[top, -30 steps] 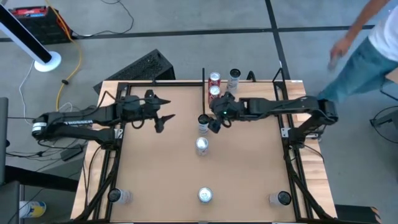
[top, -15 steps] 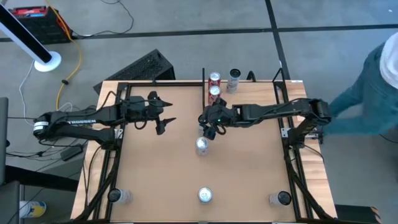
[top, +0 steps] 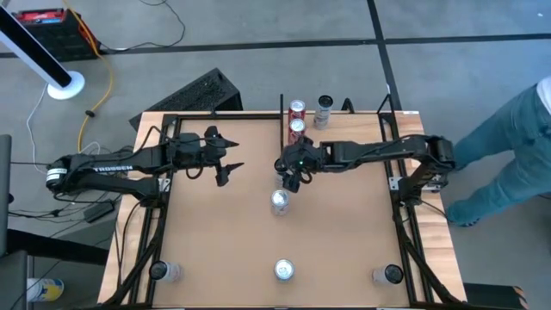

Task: Place canned beverage on shelf
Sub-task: Put the blue soda can on the shelf

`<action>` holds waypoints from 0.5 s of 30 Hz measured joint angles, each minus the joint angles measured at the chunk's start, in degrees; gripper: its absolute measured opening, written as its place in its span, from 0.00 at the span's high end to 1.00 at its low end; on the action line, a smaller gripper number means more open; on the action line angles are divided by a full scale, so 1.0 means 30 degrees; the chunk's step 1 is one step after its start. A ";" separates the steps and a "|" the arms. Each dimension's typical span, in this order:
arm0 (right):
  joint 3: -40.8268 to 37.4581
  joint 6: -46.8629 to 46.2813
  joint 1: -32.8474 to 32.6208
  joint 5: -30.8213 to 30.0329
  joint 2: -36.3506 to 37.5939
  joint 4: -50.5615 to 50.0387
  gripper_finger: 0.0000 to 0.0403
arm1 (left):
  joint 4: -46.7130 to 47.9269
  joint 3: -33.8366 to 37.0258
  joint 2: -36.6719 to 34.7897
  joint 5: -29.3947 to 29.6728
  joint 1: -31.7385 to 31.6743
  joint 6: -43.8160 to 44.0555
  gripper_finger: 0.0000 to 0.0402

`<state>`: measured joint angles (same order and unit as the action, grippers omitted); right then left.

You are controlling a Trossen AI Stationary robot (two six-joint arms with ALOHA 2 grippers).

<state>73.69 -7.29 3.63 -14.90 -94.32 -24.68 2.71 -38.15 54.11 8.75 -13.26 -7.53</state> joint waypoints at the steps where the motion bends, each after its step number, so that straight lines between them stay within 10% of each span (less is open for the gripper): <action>1: 0.0024 0.0118 0.0074 0.0000 -0.0185 0.0219 0.10 | -0.0039 0.0000 0.0000 0.0000 0.0000 0.0001 0.25; 15: 0.0015 0.0473 0.0199 -0.0007 -0.1188 0.0226 0.11 | -0.0057 0.0000 0.0000 0.0000 0.0000 -0.0253 0.25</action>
<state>73.73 -5.88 4.23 -14.92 -97.89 -24.01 2.54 -38.15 54.11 8.75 -13.26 -8.29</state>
